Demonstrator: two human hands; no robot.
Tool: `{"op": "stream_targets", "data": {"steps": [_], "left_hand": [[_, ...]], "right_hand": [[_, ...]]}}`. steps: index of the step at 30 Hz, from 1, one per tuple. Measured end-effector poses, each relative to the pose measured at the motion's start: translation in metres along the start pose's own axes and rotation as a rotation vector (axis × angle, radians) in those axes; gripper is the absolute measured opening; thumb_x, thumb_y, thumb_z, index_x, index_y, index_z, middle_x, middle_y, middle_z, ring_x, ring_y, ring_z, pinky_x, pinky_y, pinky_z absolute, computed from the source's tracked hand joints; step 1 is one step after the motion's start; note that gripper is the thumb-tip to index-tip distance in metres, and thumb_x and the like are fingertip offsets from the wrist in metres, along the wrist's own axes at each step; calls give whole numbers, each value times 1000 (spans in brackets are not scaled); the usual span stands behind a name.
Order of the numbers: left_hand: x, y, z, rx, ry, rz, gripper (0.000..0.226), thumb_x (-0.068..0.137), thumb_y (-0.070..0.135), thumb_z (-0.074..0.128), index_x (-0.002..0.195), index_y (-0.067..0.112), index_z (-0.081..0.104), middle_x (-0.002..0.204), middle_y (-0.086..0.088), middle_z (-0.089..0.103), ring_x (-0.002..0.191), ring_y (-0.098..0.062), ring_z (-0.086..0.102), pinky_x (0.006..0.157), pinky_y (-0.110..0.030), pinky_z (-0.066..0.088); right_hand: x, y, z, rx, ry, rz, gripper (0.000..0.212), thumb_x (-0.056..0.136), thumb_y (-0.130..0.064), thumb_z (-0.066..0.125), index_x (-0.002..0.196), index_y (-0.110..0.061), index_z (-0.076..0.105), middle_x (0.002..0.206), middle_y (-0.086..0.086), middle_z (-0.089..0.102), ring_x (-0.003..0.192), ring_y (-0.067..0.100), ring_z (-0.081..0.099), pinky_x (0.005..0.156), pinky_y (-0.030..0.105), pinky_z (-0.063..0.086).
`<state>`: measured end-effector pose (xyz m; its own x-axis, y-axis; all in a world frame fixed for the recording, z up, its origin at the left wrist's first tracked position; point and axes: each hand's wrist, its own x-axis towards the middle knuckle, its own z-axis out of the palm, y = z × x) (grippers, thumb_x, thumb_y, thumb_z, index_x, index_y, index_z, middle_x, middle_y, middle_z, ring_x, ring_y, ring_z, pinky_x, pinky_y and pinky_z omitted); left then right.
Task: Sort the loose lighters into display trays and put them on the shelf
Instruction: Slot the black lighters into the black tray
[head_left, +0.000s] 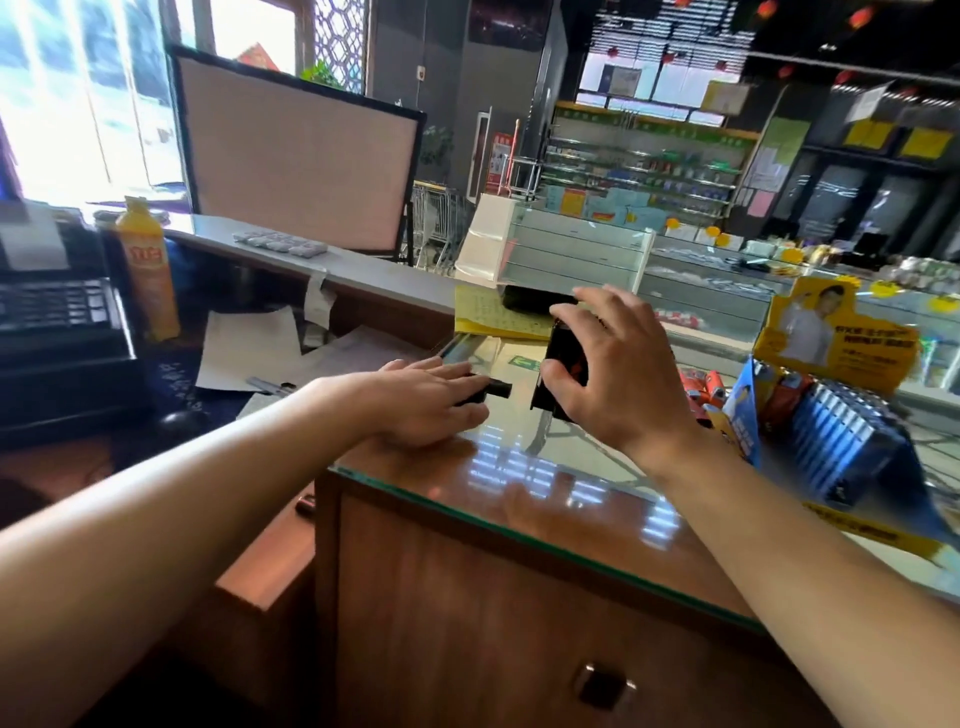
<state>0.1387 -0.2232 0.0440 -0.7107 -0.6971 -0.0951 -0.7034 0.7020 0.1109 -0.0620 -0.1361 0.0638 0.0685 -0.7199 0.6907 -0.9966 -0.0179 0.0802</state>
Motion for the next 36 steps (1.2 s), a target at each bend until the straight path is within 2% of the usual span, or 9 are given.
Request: {"op": "stream_targets", "data": {"steps": [5,10,16,18,24,27,30,33,36], "left_hand": [[-34,15,6,-16,59,53,61,101,57,25,157,37,11,166,6,8,152,-19,5,123,-38,6],[-51,25,14,0,152,66,66,94,66,30,153,40,20,157,5,24,148,-22,15,119,-43,15],[-58,45,22,24,185,119,110,63,96,27,152,30,22,151,1,26,143,-23,25,112,-40,28],[-63,45,23,53,180,155,115,59,100,33,151,31,26,148,5,28,139,-20,30,108,-37,32],[-71,45,34,102,290,255,83,81,69,59,150,31,31,151,5,39,139,-18,34,113,-38,33],[-80,44,42,14,403,403,59,88,37,68,142,27,46,141,2,50,131,-20,44,109,-37,36],[-86,41,47,-18,475,503,58,80,7,70,134,25,58,131,2,57,122,-18,49,103,-35,42],[-86,39,48,-105,542,543,48,82,2,70,124,22,63,119,5,63,111,-10,54,94,-26,45],[-81,41,42,-371,653,386,22,89,11,70,110,16,67,101,5,70,91,-6,63,82,-28,53]], "right_hand": [[-16,-14,-4,36,-21,5,55,84,-42,54,130,-12,59,138,9,52,132,32,38,112,43,28],[-36,-19,-14,76,-21,36,55,84,-44,53,129,-14,60,137,9,52,133,32,37,112,45,29],[-66,-19,-19,106,-53,72,60,82,-51,43,128,-17,61,139,6,52,135,29,37,113,43,30],[-71,-19,-21,121,-60,83,63,81,-52,42,128,-17,62,139,6,51,135,28,36,113,43,31],[-80,-21,-26,155,-55,87,54,83,-45,54,128,-17,62,140,6,50,136,27,34,112,40,27],[-82,-23,-26,166,-50,90,52,83,-44,55,126,-17,63,140,5,50,134,26,35,111,38,27],[-82,-25,-26,185,-45,91,51,82,-44,55,125,-17,64,139,4,50,133,24,34,110,33,24],[-82,-28,-29,223,-38,86,48,82,-41,56,123,-17,65,137,2,51,130,22,36,105,19,18],[-78,-31,-33,323,-14,78,40,83,-35,57,117,-18,66,129,-1,55,122,16,42,99,4,16]]}}
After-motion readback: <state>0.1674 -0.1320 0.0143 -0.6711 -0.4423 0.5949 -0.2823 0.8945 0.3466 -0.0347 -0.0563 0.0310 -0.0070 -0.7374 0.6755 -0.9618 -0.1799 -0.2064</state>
